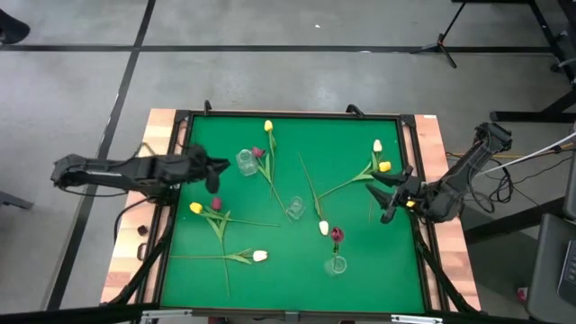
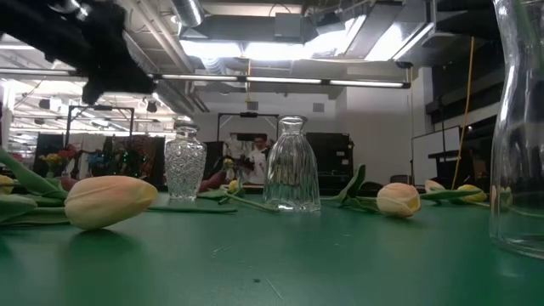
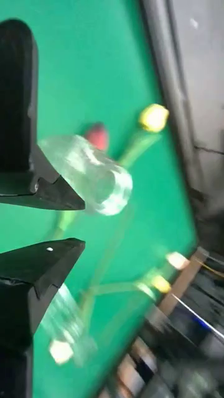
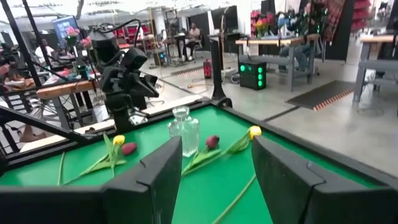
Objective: Sort flowers into vase by color
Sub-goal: Put the top red tulip into the bottom right transparent vase
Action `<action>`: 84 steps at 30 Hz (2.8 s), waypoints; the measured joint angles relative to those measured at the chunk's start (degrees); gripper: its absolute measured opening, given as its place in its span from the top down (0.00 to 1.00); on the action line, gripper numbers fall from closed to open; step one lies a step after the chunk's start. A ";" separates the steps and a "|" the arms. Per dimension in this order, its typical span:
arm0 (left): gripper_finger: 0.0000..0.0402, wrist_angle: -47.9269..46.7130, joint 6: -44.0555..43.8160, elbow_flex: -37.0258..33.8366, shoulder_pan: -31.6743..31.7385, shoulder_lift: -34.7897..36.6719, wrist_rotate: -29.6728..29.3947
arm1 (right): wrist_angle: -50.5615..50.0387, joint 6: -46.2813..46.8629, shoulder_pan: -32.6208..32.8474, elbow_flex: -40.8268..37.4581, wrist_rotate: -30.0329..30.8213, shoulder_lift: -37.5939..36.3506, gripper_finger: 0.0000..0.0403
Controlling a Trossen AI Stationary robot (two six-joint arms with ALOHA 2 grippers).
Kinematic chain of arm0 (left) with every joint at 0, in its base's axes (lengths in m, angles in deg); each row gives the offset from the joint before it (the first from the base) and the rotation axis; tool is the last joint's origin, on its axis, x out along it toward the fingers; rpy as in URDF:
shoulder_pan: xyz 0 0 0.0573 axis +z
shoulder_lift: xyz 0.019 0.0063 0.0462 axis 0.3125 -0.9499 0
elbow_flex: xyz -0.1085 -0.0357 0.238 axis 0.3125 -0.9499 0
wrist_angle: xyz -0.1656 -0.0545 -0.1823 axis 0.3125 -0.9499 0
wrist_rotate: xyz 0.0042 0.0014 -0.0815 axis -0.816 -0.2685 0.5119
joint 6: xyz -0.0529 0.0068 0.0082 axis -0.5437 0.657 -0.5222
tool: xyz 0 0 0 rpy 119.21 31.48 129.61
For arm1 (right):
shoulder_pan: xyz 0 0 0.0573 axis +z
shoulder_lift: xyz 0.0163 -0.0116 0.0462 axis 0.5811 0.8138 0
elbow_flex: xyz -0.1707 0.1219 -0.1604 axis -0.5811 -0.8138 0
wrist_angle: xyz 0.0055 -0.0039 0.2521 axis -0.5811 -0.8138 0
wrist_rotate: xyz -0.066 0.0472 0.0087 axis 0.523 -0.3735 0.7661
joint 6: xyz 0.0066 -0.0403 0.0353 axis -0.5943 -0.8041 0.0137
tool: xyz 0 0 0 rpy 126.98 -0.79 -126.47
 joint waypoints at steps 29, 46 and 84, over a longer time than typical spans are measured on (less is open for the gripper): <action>0.79 -11.33 8.10 29.95 1.84 -15.72 -9.23 | -10.48 9.26 -37.02 3.30 -20.14 0.95 0.51; 0.79 -17.33 7.27 29.99 8.92 -16.24 -0.80 | -10.67 6.23 -65.32 19.54 -65.66 27.90 0.52; 0.79 -22.45 10.68 30.00 2.54 -6.88 -8.64 | -39.87 6.61 -53.84 74.47 -65.48 77.78 0.52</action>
